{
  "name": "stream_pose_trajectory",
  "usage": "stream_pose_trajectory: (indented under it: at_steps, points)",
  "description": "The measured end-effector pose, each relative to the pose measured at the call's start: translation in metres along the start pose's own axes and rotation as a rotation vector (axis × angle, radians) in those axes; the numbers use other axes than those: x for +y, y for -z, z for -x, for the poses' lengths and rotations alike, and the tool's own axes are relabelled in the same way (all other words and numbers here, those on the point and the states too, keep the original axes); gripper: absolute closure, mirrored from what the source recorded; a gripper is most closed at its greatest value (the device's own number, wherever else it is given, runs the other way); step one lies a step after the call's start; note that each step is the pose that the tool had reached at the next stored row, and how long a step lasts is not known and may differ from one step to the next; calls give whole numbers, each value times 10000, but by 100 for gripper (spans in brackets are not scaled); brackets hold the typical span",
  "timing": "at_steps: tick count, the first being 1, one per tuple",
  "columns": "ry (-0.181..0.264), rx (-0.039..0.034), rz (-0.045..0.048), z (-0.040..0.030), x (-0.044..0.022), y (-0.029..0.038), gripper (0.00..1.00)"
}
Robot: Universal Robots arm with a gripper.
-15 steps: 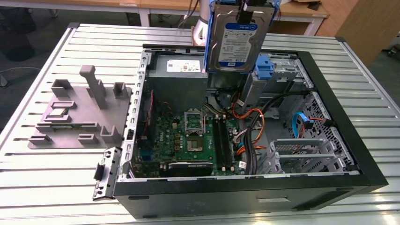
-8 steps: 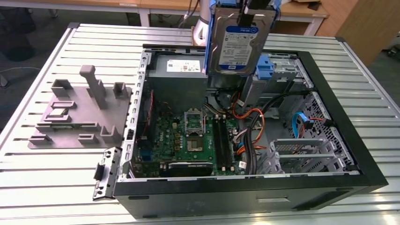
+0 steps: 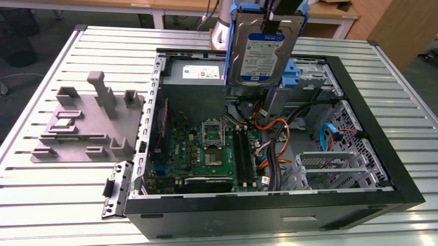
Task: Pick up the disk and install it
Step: 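Pick up the disk, then insert the disk into the insertion slot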
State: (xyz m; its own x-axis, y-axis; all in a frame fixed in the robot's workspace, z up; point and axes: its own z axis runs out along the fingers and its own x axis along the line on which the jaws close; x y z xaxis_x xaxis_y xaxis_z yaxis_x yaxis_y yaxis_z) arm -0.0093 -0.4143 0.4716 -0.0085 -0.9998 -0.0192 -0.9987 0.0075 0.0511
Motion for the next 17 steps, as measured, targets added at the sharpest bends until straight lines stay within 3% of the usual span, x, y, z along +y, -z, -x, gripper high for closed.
stream_pose_trajectory:
  at_steps: [10,17]
  points:
    - [0,-1,0,-97,-1,-8,65]
    - [0,0,0,-102,-2,-9,65]
